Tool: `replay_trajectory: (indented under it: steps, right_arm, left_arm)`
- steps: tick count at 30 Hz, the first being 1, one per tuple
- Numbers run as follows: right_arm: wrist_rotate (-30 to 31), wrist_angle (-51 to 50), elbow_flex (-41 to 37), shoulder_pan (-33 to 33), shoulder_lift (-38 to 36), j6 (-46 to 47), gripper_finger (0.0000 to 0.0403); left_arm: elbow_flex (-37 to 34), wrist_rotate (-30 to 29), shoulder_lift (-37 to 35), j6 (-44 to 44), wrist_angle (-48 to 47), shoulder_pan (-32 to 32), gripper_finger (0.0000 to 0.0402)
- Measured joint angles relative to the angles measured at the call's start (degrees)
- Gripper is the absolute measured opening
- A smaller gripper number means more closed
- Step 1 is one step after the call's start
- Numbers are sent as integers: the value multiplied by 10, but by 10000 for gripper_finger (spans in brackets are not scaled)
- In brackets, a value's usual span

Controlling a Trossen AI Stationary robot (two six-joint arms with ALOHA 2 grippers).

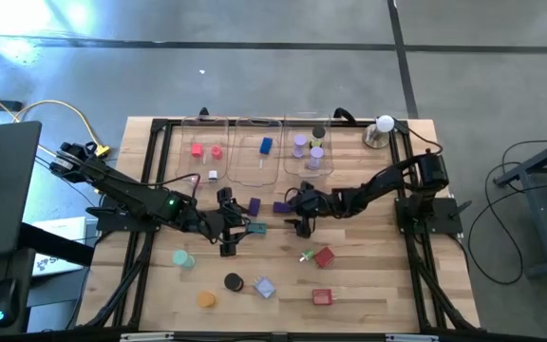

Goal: Pick & Place Office items
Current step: Put the right purple digital clock into the middle transparent bin

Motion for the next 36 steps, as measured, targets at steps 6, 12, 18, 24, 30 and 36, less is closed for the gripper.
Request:
replay_trajectory:
  steps: [6, 12, 18, 24, 30, 36]
  right_arm:
    - [4, 1, -1, 0, 0, 1, 164]
    - [10, 4, -1, 0, 0, 1, 134]
    - [27, 4, -1, 6, 0, 12, 134]
    - [48, 6, -1, 27, -2, 13, 134]
    - [68, 2, 6, 52, -2, 10, 134]
    - [82, 1, 25, 69, -4, -10, 134]
  left_arm:
    - [0, 0, 0, 0, 0, 0, 264]
    - [0, 0, 0, 0, 0, 0, 264]
    - [0, 0, 0, 0, 0, 0, 264]
    - [0, 0, 0, 0, 0, 0, 264]
    - [0, 0, 0, 20, 0, 0, 264]
    - [0, -6, 15, 91, 0, 0, 264]
